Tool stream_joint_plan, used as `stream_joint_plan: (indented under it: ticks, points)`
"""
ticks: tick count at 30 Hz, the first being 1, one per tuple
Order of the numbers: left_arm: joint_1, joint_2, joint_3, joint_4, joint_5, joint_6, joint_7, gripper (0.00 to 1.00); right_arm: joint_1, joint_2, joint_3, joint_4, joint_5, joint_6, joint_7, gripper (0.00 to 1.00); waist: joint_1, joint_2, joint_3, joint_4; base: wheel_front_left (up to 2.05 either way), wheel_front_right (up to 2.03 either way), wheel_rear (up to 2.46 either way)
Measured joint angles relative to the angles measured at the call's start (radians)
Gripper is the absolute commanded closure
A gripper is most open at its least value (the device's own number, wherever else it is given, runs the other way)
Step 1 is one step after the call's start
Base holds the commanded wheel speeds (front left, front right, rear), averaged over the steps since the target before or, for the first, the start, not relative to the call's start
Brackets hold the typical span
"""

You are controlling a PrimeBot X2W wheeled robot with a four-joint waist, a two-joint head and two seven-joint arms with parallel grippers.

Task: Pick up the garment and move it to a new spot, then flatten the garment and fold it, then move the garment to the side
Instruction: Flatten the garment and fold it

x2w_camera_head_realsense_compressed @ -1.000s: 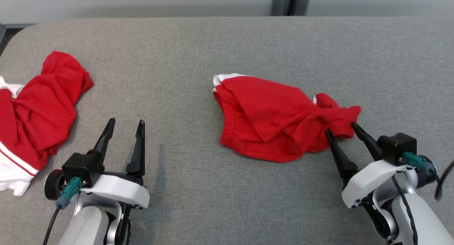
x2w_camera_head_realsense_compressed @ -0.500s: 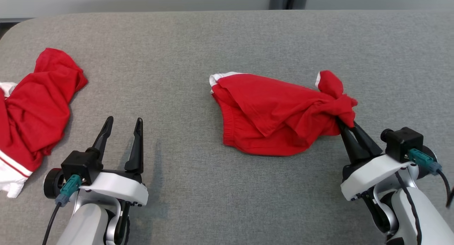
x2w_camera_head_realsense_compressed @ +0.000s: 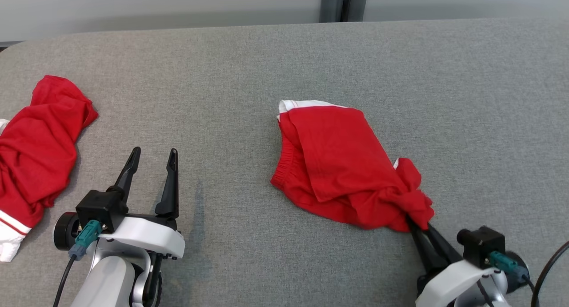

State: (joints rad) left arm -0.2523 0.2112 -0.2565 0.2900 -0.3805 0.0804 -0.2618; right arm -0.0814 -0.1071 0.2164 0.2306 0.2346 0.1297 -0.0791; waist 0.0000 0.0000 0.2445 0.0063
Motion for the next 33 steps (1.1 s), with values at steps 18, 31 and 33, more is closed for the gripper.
stream_joint_plan:
  ticks: [18, 31, 33]
  points:
    - [0.021, 0.000, 0.001, 0.004, -0.010, 0.009, -0.002, 0.00, -0.001, 0.039, -0.012, 0.081, 0.029, 0.001, -0.072, 0.00, 0.0000, 0.0000, -0.026, -0.005, 0.00, 0.00, 0.00]
    - [0.045, 0.004, 0.001, 0.003, -0.019, 0.019, -0.001, 0.00, 0.022, 0.041, -0.082, -0.100, 0.027, 0.001, -0.082, 0.00, 0.0000, 0.0000, -0.080, -0.019, 0.00, 0.00, 0.00]
    - [0.051, 0.006, 0.000, 0.002, -0.020, 0.023, -0.001, 0.00, 0.018, 0.040, -0.098, -0.114, 0.022, 0.001, -0.079, 0.00, 0.0000, 0.0000, -0.089, -0.020, 0.00, 0.00, 0.00]
